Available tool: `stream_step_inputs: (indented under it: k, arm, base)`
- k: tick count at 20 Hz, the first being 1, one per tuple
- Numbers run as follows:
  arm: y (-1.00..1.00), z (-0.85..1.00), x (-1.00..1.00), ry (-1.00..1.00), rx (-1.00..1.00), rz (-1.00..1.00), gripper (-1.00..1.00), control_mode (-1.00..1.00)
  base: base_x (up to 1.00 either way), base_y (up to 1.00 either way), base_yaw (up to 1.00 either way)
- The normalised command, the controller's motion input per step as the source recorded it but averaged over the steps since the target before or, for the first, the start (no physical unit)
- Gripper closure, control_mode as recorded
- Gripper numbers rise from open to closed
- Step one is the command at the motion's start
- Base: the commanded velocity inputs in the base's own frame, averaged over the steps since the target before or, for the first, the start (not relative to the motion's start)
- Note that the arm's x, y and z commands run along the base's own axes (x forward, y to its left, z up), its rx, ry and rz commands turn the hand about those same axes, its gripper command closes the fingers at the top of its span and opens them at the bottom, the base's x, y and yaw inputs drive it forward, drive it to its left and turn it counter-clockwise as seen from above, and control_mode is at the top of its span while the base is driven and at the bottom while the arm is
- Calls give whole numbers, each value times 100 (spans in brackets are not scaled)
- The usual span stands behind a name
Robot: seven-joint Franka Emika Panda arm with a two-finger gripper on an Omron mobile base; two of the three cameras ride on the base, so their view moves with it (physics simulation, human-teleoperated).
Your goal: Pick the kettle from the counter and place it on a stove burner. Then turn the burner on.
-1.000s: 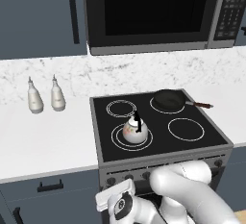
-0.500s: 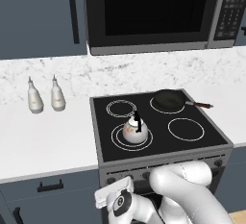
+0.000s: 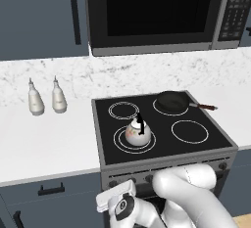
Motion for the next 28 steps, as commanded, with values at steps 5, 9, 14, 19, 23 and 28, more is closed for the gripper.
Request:
stream_step_inputs:
  k: [5, 9, 14, 19, 23, 28]
  arm:
    - [25, 0, 0, 0, -26, 0, 100, -100]
    - [44, 0, 0, 5, -40, 0, 100, -100]
    - [49, 3, 0, 14, -40, 0, 100, -100]
    - [60, 14, 14, 24, -41, 0, 100, -100]
    - [60, 12, 14, 22, -39, 0, 100, -100]
    - [23, 3, 2, 3, -11, 0, 100, -100]
  base:
    - [0, 0, 0]
    - [0, 0, 0]
    - [0, 0, 0]
    - [0, 0, 0]
    - [0, 0, 0]
    - [0, 0, 0]
